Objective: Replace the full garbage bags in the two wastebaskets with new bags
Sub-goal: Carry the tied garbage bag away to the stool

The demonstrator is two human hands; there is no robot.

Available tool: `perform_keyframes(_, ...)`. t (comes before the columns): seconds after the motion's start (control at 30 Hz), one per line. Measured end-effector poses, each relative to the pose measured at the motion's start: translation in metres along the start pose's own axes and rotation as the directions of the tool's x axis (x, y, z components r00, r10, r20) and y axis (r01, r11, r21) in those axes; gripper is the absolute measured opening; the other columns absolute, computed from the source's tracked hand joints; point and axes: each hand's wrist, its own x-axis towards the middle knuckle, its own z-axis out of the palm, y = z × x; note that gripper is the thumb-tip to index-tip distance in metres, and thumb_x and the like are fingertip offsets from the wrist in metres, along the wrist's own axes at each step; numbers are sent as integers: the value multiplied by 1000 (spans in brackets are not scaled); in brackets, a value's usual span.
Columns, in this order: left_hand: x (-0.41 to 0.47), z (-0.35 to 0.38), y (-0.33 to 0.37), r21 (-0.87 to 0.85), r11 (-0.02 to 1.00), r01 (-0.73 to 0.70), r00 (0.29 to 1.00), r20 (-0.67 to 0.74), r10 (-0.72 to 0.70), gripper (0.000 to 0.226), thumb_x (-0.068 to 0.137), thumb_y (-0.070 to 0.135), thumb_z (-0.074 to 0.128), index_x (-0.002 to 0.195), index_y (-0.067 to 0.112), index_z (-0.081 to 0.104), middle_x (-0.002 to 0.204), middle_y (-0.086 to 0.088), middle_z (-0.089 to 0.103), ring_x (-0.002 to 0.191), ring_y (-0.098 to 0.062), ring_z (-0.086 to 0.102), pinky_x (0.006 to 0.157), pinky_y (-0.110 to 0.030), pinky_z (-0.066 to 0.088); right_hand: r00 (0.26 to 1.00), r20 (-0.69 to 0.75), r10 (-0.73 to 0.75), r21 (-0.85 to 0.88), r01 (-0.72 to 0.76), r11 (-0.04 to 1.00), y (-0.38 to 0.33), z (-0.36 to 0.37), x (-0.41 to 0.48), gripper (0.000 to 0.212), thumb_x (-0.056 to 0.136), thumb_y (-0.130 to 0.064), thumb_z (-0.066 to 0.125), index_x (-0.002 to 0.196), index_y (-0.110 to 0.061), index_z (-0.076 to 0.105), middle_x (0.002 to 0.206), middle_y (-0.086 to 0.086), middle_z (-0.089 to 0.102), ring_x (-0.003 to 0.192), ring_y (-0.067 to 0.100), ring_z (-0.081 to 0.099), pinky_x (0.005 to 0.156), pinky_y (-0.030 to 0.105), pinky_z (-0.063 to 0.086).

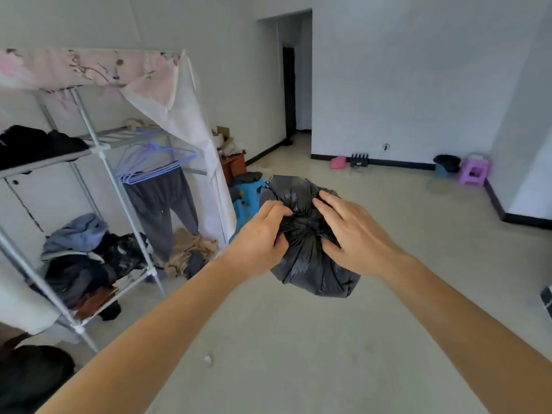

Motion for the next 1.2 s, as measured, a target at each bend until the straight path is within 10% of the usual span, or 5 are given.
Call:
perform_keyframes(0.7, 462, 220, -425, -30, 995, 98, 990, -101, -101, 65, 87, 32, 67, 141, 7, 42, 146, -5, 37, 133, -20, 43, 104, -32, 43, 995, -26, -93, -65, 92, 994, 319, 313, 515, 62, 96, -28, 51, 151, -3, 35, 160, 16, 25, 142, 30, 34, 119, 40, 28)
perform_keyframes(1.2, 863, 410, -683, -33, 999, 16, 1000, -13, -16, 74, 86, 10, 68, 150, 5, 31, 155, -9, 28, 140, -24, 34, 110, -21, 24, 999, -5, 42, -132, -42, 990, 614, 522, 832, 68, 95, -33, 54, 153, -5, 31, 161, 16, 24, 147, 30, 27, 120, 35, 16)
